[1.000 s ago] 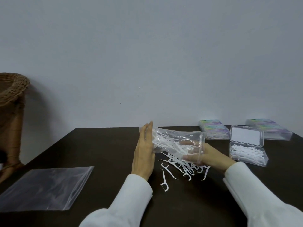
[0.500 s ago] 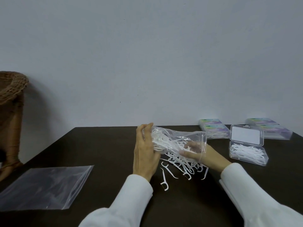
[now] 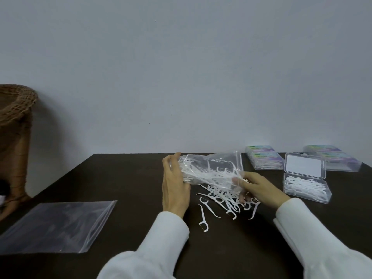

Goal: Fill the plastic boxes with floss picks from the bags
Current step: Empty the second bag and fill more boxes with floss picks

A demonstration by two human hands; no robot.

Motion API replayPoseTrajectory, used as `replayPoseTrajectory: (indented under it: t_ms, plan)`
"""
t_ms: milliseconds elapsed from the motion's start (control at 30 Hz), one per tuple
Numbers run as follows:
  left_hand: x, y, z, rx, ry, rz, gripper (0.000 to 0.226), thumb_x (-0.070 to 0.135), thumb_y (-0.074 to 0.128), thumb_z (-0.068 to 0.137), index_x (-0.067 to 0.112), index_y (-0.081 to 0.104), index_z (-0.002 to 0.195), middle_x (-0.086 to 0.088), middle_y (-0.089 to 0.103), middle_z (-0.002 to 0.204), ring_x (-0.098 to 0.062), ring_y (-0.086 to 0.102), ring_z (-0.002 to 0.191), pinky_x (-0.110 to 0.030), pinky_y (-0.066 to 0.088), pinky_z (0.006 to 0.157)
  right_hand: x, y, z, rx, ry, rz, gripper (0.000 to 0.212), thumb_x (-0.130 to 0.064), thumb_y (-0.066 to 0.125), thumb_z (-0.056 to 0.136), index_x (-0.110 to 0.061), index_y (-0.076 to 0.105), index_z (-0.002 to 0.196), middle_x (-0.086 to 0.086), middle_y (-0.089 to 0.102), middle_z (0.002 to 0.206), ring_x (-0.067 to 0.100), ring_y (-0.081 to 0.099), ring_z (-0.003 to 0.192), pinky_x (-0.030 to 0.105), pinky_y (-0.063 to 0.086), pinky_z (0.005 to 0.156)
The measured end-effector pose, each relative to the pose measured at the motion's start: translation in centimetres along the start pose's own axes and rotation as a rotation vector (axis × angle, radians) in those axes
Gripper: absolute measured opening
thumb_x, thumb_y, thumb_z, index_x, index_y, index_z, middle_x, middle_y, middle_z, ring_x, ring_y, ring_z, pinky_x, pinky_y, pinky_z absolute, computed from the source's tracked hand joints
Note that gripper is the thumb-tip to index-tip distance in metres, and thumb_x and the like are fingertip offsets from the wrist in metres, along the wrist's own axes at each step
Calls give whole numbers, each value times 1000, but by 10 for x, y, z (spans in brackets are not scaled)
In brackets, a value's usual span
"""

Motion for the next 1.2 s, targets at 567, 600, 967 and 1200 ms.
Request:
replayPoseTrajectory:
  t_ms: [567,600,967,1200]
  plan:
    - [-25,-28,25,189,-426,-156,50,-11,54,82,7,44,127,-14,39,132,-33,51,113,-22,33,85,11,-20,2,102,8,-299,26,-35,59,88,-17,59,70,-6,60,65,4,53,62,16,38,61]
    - [-24,-28,24,186,-423,-159,50,-12,54,82,7,44,127,-15,39,132,-33,51,113,-20,32,85,13,-18,3,84,17,-315,22,-35,60,87,-17,62,76,-2,63,74,8,57,72,19,40,67]
    - [-18,-20,19,114,-333,-156,47,-6,56,82,12,46,124,-9,41,129,-28,54,106,-22,35,84,7,-10,2,152,-58,-267,18,-21,66,85,-34,64,98,-9,65,104,5,58,97,15,45,85]
    - [-19,-18,19,111,-343,-157,52,-4,61,81,12,44,127,-8,40,131,-30,53,109,-25,34,84,0,-6,0,211,-137,-139,18,-17,54,93,-31,65,95,-10,65,109,5,58,105,26,45,93]
Point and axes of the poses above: each hand's wrist, its own z-axis towards the middle knuckle, its own y-axis out of the palm, x = y × z, the point moved 1 cm from there along z, towards the middle knuckle
